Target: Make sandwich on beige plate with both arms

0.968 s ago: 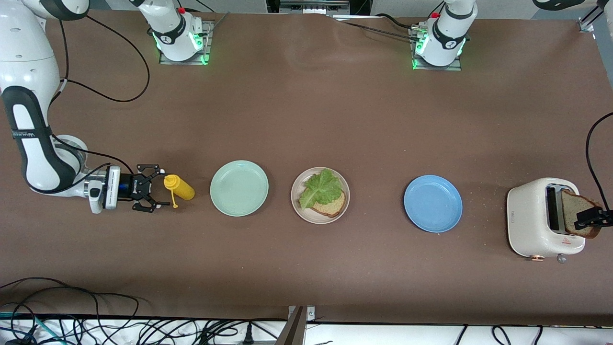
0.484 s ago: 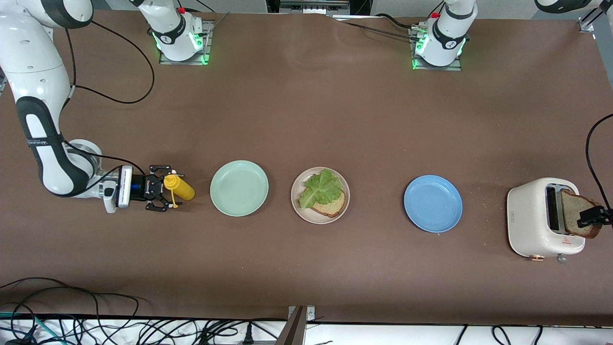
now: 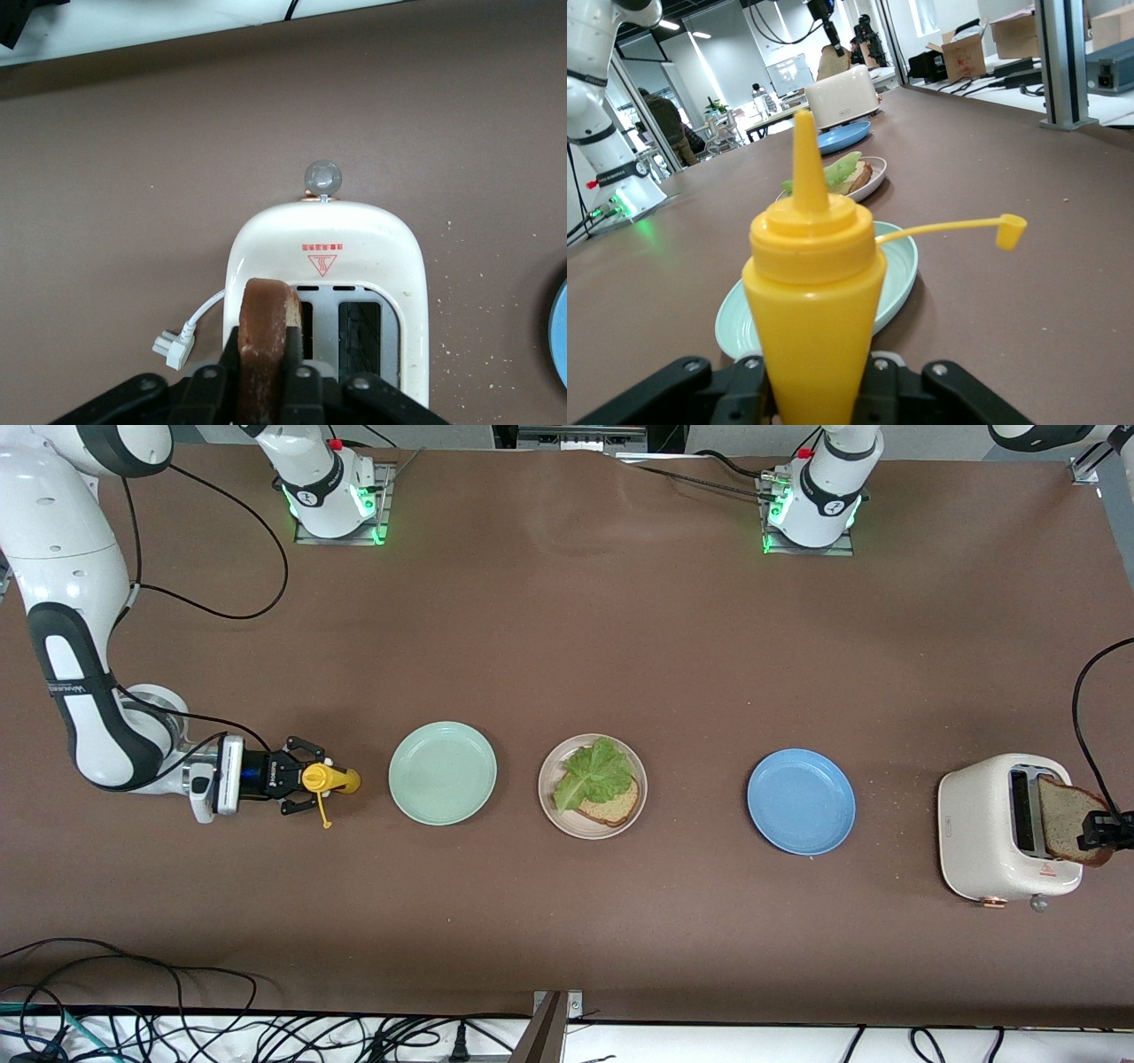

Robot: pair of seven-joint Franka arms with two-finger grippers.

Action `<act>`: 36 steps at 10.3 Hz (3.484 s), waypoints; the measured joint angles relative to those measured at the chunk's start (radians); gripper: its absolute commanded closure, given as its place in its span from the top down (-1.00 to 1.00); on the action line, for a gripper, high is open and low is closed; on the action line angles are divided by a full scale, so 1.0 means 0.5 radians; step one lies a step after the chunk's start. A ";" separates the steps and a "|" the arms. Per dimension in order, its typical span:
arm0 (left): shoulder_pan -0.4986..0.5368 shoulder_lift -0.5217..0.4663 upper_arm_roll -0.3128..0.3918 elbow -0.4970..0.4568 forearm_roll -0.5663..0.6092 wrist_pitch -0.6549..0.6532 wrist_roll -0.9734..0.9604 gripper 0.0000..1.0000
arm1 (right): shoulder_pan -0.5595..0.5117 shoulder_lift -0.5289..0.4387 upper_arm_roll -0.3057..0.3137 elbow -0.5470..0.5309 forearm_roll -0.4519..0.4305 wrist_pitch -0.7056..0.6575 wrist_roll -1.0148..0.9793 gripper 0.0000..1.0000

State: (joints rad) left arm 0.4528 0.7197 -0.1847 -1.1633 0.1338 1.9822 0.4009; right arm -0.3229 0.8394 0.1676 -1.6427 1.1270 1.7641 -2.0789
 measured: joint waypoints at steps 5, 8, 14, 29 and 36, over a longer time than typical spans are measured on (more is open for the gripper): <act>-0.007 -0.031 -0.013 0.007 0.000 -0.038 0.000 -1.00 | 0.227 -0.249 0.019 0.185 -0.320 0.165 0.890 -1.00; -0.010 -0.195 -0.034 0.022 0.000 -0.280 0.000 -1.00 | 0.519 -0.428 0.028 0.187 -0.743 0.541 1.457 -1.00; -0.017 -0.467 -0.090 0.022 -0.111 -0.618 -0.012 -1.00 | 1.047 -0.466 0.031 0.287 -1.995 0.826 2.516 -1.00; -0.071 -0.506 -0.493 -0.001 -0.472 -0.773 -1.213 -1.00 | 2.174 -0.195 -0.014 0.629 -4.258 0.087 3.651 -1.00; -0.349 -0.416 -0.498 -0.038 -0.552 -0.759 -1.666 -1.00 | 1.812 -0.262 -0.044 0.801 -3.518 0.310 3.579 -1.00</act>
State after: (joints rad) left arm 0.2782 0.5117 -0.4338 -1.1825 -0.1421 1.6028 -0.4320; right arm 0.5830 0.7084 0.1458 -1.2420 -0.6319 1.9191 -0.2894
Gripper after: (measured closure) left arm 0.907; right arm 0.894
